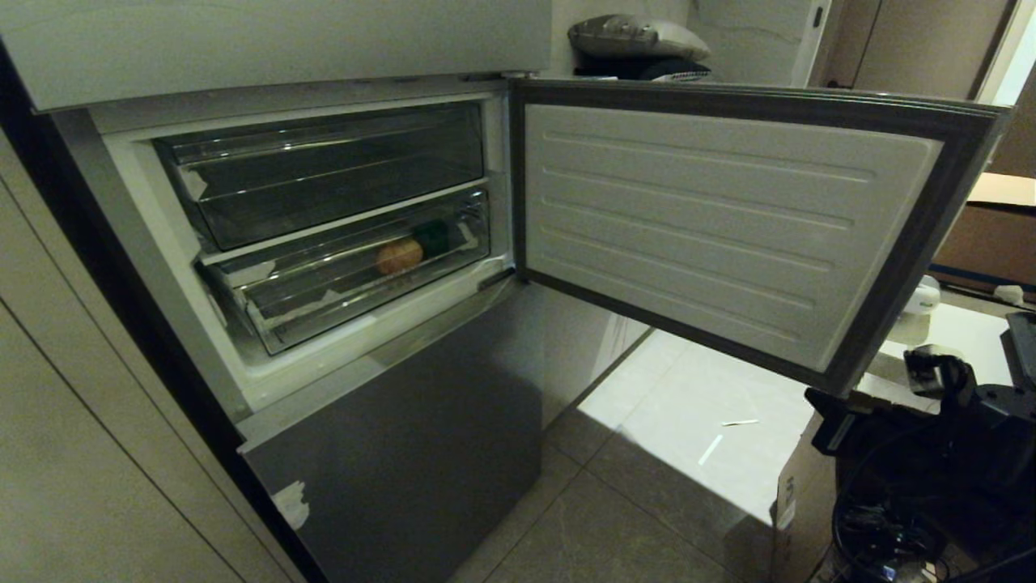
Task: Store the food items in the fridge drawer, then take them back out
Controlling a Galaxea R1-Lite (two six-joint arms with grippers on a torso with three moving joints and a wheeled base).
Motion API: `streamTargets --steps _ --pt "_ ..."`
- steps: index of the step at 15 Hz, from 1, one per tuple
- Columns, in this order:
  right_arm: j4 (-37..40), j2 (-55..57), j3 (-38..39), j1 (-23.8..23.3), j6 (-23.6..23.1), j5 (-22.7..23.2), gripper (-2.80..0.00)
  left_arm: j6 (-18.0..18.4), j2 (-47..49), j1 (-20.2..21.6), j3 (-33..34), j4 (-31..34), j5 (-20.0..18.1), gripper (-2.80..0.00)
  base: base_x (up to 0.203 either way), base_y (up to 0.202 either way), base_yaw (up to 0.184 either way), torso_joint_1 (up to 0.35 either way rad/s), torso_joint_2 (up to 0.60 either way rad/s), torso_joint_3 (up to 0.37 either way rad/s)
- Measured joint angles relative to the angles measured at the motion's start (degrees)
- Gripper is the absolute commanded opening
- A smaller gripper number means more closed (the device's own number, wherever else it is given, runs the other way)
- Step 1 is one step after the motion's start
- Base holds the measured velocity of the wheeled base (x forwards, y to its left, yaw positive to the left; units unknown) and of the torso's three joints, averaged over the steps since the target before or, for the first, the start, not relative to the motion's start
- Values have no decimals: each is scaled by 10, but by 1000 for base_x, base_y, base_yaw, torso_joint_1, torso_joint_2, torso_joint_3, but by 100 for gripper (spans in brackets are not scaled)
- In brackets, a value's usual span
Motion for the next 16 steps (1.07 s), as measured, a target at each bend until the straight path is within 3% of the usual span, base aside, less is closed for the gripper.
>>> streamTargets --steps 5,9,12,16 --pt "1 -20 84 -1 2 -128 -280 0 0 0 0 0 0 -280 0 0 0 0 0 0" --pt "0 -81 97 -1 -1 -224 -280 0 0 0 0 0 0 -280 0 0 0 0 0 0" --pt "0 -142 98 -21 -24 -248 -280 0 0 0 0 0 0 -280 0 0 0 0 0 0" --pt "0 -216 87 -131 -75 -248 -280 0 0 0 0 0 0 -280 0 0 0 0 0 0"
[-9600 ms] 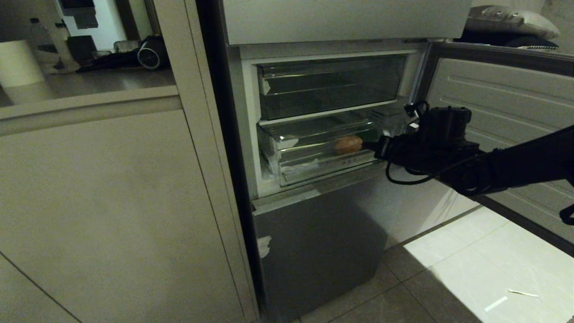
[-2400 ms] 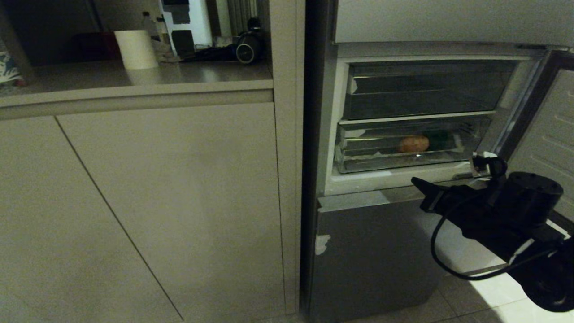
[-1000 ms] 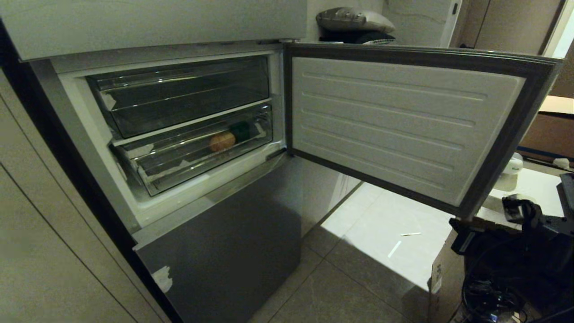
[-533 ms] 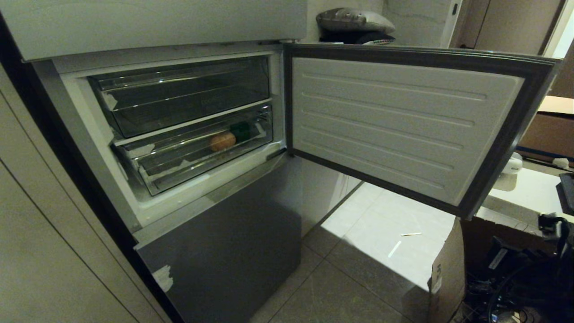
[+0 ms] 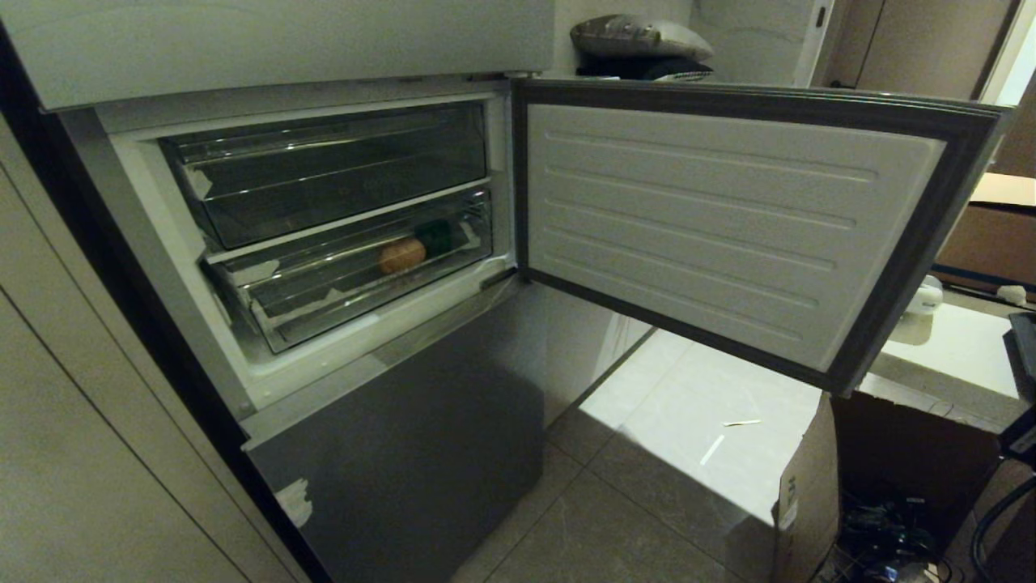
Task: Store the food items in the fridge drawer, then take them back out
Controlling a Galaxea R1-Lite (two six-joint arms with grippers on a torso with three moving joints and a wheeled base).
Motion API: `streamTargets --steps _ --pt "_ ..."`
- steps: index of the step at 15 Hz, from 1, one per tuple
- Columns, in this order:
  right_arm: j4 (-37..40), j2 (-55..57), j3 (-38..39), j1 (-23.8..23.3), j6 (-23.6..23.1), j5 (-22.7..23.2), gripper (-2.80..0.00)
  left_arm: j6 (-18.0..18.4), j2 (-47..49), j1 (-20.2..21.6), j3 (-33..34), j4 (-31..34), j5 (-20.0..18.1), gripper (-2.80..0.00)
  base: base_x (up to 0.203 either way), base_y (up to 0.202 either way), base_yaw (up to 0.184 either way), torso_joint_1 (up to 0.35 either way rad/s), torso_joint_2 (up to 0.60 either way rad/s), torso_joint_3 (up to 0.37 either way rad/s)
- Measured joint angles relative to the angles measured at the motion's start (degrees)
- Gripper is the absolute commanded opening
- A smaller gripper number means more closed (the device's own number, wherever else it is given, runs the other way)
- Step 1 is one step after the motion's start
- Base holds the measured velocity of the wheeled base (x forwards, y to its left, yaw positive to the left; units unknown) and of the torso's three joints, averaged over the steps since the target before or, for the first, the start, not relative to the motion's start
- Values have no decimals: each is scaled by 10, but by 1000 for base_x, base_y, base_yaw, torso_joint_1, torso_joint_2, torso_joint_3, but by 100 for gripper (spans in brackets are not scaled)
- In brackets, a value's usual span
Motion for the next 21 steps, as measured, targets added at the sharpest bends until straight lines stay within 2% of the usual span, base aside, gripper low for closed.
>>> streamTargets --steps 2,4,6,9,11,14,16,19,21 --pt "4 -33 -30 -56 -13 7 -280 0 0 0 0 0 0 -280 0 0 0 0 0 0" --pt "41 -51 -82 -121 -14 39 -280 0 0 0 0 0 0 -280 0 0 0 0 0 0" --pt "102 -57 -150 -187 -8 105 -280 0 0 0 0 0 0 -280 0 0 0 0 0 0" --pt "202 -36 -260 -254 37 246 -280 0 0 0 0 0 0 -280 0 0 0 0 0 0" --pt "234 -1 -319 -276 61 345 -280 0 0 0 0 0 0 -280 0 0 0 0 0 0" --pt "240 55 -388 -289 83 448 -280 0 0 0 0 0 0 -280 0 0 0 0 0 0" --pt "240 93 -427 -294 86 503 -280 0 0 0 0 0 0 -280 0 0 0 0 0 0" --pt "240 145 -486 -296 86 548 -280 0 0 0 0 0 0 -280 0 0 0 0 0 0" --pt "240 174 -520 -296 86 596 -280 0 0 0 0 0 0 -280 0 0 0 0 0 0"
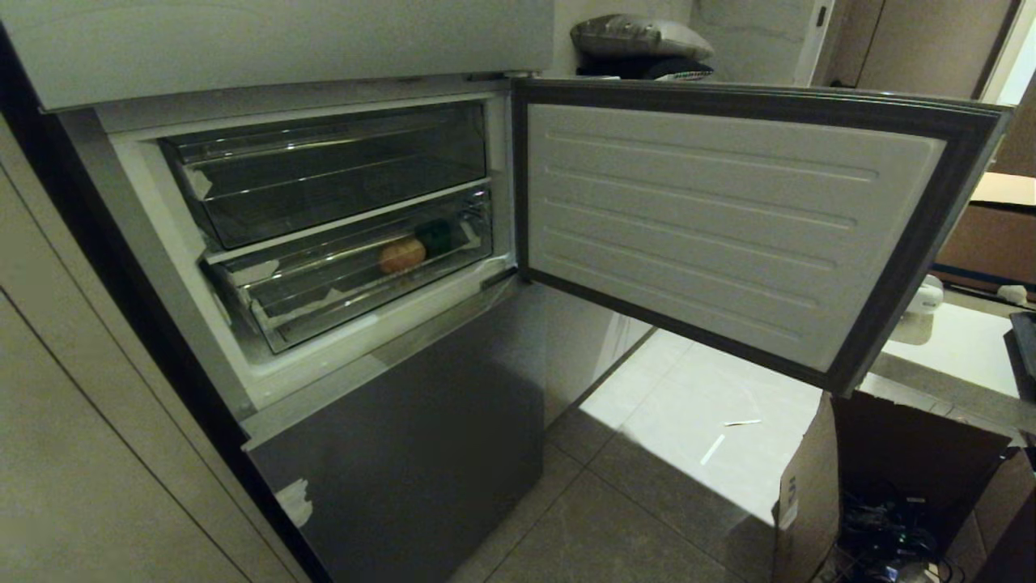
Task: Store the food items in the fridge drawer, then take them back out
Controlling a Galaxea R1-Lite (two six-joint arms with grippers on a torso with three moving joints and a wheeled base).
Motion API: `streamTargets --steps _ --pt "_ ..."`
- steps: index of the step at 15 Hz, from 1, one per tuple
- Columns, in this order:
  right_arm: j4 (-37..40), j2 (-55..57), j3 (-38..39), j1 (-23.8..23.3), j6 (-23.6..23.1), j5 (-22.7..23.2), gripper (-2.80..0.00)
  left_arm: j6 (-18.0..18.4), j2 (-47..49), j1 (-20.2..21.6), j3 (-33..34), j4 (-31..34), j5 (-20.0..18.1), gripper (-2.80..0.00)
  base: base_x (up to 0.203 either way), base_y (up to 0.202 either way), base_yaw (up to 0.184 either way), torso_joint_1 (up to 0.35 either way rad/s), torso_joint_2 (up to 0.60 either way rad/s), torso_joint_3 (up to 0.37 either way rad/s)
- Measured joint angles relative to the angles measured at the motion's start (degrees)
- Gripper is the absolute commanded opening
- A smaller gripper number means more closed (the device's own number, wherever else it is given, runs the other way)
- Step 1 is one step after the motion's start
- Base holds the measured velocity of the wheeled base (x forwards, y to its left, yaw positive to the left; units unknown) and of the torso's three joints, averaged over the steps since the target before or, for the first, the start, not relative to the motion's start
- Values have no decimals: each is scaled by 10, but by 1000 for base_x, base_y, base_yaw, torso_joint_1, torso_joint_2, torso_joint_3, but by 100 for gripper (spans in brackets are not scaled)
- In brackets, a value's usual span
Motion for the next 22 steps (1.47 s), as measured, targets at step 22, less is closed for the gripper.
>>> streamTargets --steps 22 --pt "11 110 -134 62 46 109 -280 0 0 0 0 0 0 -280 0 0 0 0 0 0"
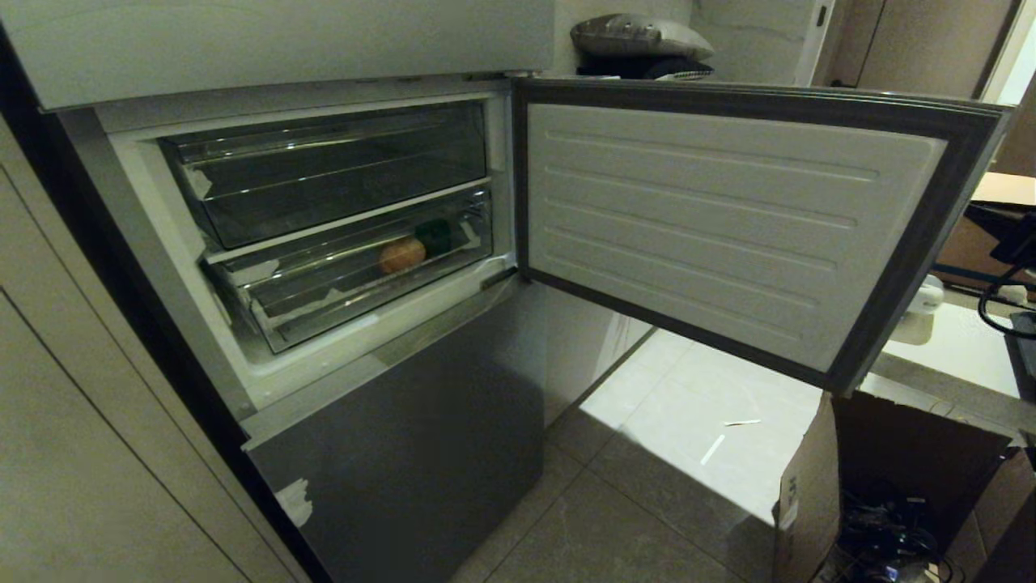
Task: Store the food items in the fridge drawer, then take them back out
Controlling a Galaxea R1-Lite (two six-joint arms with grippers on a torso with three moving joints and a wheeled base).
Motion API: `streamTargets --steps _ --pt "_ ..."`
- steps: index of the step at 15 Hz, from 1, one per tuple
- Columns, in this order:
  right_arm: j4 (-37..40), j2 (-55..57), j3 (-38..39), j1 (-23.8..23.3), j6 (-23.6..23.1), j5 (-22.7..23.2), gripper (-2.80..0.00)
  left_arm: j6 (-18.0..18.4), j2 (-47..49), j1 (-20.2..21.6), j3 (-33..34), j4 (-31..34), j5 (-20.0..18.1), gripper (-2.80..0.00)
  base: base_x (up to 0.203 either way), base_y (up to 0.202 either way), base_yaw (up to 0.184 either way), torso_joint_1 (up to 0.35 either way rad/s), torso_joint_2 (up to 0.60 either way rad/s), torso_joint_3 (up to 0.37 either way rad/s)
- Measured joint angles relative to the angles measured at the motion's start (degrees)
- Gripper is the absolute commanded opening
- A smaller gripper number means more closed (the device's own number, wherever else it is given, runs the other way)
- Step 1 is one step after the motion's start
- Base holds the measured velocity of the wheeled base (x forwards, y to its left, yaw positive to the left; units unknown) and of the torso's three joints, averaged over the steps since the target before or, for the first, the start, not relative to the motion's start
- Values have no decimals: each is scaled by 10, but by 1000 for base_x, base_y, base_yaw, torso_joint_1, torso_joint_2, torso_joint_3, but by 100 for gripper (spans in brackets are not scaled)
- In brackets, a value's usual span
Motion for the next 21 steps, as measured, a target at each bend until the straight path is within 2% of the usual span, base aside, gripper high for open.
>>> streamTargets --steps 10,15,18,21 --pt "-3 -65 115 36 -9 2 -280 0 0 0 0 0 0 -280 0 0 0 0 0 0" --pt "-4 -132 208 60 -13 7 -280 0 0 0 0 0 0 -280 0 0 0 0 0 0" --pt "-14 -192 276 99 -23 9 -280 0 0 0 0 0 0 -280 0 0 0 0 0 0" --pt "-18 -239 325 168 -25 4 -280 0 0 0 0 0 0 -280 0 0 0 0 0 0"
